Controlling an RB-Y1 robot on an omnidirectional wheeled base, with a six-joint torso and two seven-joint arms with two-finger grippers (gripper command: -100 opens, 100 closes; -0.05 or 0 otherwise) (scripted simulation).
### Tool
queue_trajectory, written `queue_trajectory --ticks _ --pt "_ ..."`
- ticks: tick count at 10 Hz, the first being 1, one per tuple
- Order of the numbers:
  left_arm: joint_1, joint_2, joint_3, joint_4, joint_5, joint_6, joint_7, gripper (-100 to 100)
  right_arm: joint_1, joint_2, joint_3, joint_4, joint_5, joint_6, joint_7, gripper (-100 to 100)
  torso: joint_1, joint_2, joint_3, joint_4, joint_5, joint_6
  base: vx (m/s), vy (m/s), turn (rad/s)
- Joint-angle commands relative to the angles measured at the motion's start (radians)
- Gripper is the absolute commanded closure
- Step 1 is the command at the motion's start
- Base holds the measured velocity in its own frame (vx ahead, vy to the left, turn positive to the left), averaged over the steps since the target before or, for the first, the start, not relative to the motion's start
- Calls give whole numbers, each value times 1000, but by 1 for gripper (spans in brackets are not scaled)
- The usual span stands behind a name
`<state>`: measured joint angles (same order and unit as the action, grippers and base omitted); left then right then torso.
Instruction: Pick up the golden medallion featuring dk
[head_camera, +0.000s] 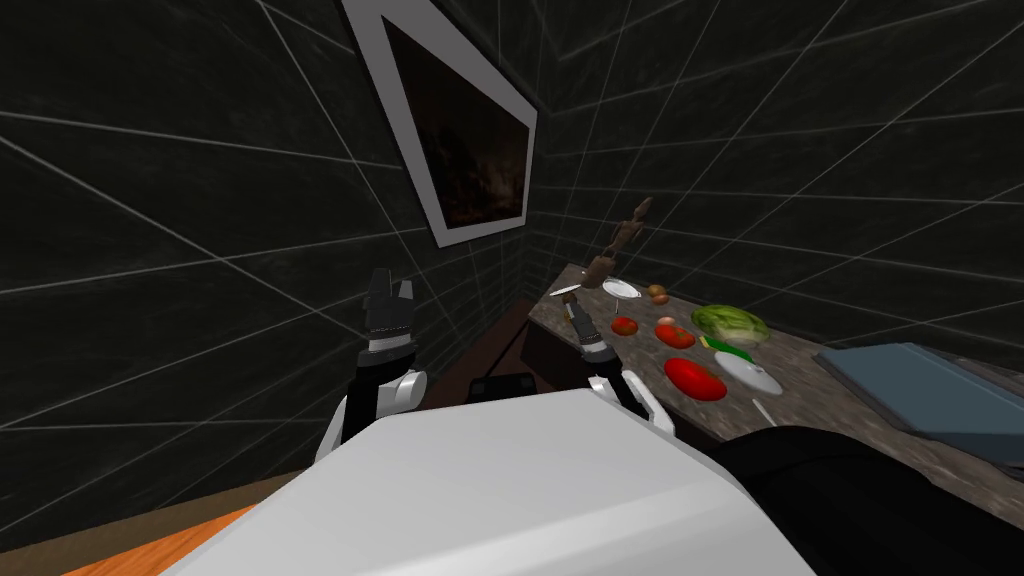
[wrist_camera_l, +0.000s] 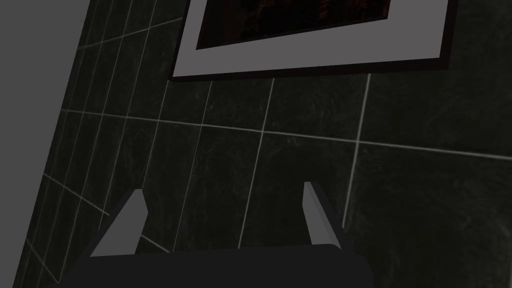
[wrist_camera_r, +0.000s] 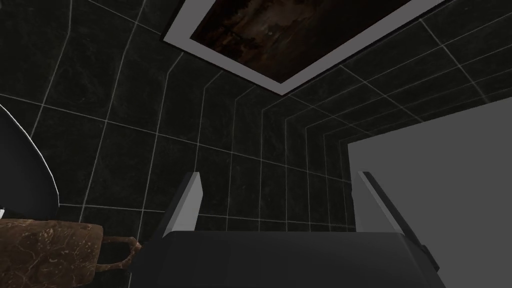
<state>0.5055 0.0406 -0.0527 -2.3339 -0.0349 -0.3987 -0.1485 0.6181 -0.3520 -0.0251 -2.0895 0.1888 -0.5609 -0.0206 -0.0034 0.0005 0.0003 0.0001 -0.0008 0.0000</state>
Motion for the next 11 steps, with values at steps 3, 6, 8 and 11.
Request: queue_trajectory --ticks 3,6,8,11 --pt "0 0 0 0 0 0 0 0 32 -102 -12 85 36 -16 -15 -100 -1 0 0 0 0 0 -17 -54 109" --pt "0 0 0 0 0 0 0 0 58 -189 -18 147 66 -25 -26 -100 -1 0 0 0 0 0 -17 -57 107" --pt "0 0 0 0 0 0 0 0 70 -238 -20 178 81 -30 -32 -100 -1 0 0 0 0 0 -21 -58 109" --pt "0 0 0 0 0 0 0 0 91 -324 -21 237 108 -37 -43 -100 1 -1 0 0 0 0 -12 -34 96"
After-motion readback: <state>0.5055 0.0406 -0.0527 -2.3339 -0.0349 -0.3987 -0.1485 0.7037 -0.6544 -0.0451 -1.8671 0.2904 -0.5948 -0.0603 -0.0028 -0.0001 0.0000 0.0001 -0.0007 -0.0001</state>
